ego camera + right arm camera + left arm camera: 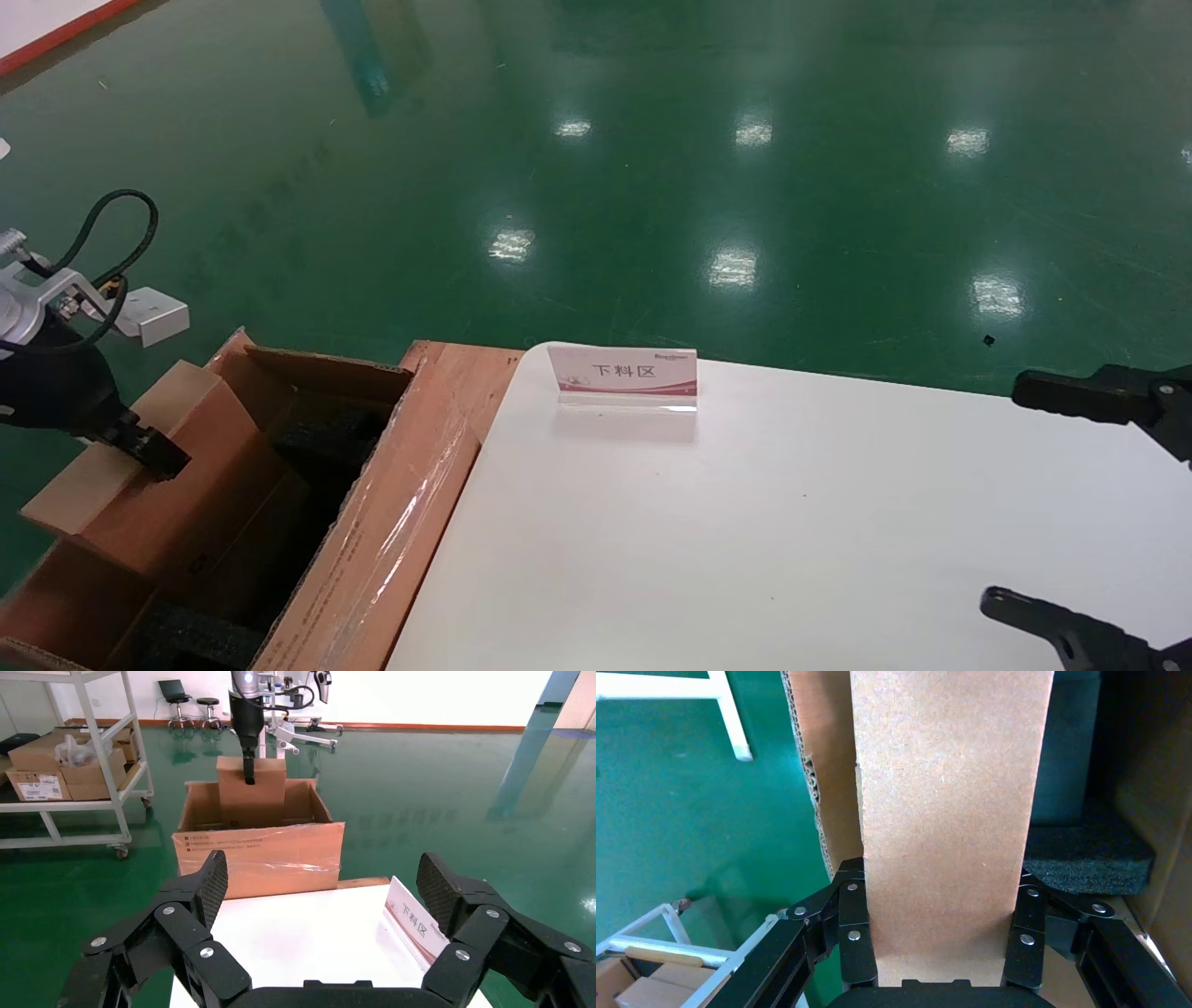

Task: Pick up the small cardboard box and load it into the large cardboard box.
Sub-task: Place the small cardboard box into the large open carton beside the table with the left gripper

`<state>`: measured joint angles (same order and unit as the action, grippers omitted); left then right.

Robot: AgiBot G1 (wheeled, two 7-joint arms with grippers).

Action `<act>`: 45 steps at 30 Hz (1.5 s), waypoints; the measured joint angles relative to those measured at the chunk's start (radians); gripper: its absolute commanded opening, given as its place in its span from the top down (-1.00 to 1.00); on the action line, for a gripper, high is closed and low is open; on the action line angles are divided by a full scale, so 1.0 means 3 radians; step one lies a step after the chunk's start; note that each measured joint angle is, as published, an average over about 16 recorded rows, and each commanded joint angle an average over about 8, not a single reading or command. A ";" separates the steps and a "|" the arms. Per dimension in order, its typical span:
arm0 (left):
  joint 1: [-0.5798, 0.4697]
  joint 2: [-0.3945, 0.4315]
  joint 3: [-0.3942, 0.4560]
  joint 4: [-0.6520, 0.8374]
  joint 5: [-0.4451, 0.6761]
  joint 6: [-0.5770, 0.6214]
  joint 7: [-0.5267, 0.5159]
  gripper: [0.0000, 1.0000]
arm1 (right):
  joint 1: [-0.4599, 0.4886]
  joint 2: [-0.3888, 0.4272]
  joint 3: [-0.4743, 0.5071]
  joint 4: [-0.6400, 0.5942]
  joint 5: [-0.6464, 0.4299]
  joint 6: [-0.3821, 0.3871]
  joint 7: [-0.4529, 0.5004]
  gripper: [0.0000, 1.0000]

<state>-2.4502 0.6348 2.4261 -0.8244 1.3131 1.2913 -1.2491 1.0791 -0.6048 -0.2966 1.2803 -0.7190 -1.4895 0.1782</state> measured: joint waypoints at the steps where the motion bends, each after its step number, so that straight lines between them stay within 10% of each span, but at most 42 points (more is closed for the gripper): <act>1: 0.0021 0.0007 0.0000 0.0017 -0.0002 -0.0013 0.0004 1.00 | 0.0000 0.0000 0.0000 0.0000 0.0000 0.0000 0.0000 -1.00; 45: 0.0882 0.0263 -0.0130 0.0835 -0.0332 -0.0360 0.0286 1.00 | 0.0002 0.0003 -0.0008 0.0000 0.0005 0.0003 -0.0004 -1.00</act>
<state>-2.1855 0.7136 2.3873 -0.5739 1.2136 1.1834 -1.1633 1.0796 -0.6039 -0.2990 1.2803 -0.7174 -1.4885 0.1771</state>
